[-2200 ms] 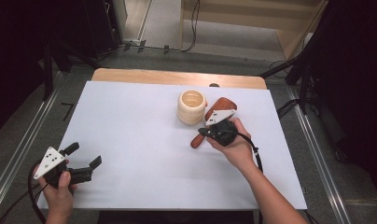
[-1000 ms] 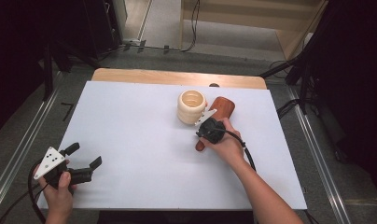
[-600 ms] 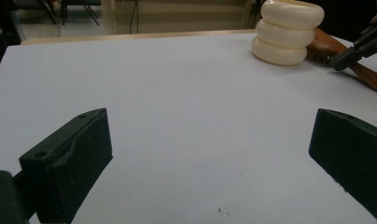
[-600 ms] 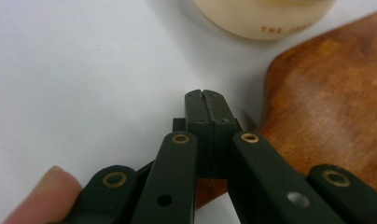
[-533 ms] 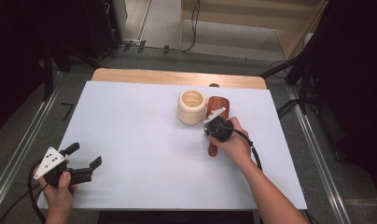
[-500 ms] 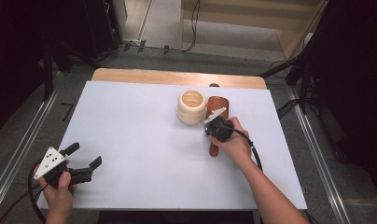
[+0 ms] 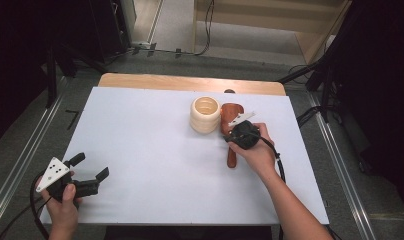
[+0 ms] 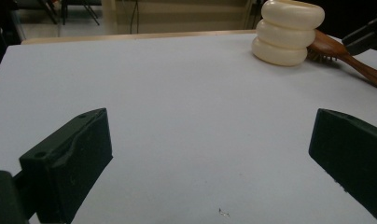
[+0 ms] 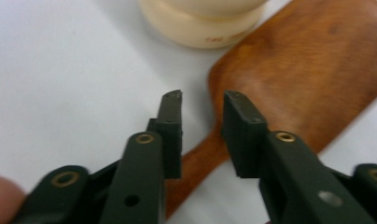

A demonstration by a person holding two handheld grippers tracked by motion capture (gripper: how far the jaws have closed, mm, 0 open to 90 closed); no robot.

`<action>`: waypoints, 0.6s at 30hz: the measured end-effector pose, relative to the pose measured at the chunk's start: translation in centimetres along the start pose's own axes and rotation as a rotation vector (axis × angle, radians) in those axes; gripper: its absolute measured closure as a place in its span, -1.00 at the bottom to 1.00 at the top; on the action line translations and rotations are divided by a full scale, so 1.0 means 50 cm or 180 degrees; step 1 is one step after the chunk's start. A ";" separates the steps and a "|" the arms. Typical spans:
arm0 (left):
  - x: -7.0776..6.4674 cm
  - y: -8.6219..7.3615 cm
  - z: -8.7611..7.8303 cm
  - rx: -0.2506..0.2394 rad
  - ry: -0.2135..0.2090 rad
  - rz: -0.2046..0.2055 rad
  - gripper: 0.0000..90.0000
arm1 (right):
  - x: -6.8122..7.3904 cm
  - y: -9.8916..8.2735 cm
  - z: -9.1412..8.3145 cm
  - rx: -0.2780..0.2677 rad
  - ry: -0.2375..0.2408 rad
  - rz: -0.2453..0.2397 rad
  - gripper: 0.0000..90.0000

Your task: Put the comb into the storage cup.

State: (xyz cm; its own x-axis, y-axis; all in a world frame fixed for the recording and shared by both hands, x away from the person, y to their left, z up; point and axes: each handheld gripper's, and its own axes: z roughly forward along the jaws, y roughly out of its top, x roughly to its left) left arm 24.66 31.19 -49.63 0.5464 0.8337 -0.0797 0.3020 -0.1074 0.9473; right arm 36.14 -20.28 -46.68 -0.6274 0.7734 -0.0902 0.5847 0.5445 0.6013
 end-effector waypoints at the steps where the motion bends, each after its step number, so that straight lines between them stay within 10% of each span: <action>1: 0.000 0.000 0.000 0.0000 0.0000 0.0000 -1.00 | -0.007 -0.001 -0.007 -0.0009 0.0003 0.0115 0.27; 6: 0.000 0.000 0.000 0.0006 0.0007 0.0001 -1.00 | -0.025 -0.012 -0.012 0.0165 0.0033 0.0599 -0.19; 18: 0.001 0.000 -0.001 0.0001 -0.0001 -0.0007 -1.00 | -0.019 -0.031 0.010 0.0219 0.0105 0.1312 -0.22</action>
State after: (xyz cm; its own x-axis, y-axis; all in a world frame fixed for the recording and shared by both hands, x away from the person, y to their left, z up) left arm 24.63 31.26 -49.61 0.5459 0.8338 -0.0819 0.3034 -0.1057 0.9470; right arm 36.08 -21.72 -47.92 -0.3493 0.9209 0.1731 0.8225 0.2129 0.5274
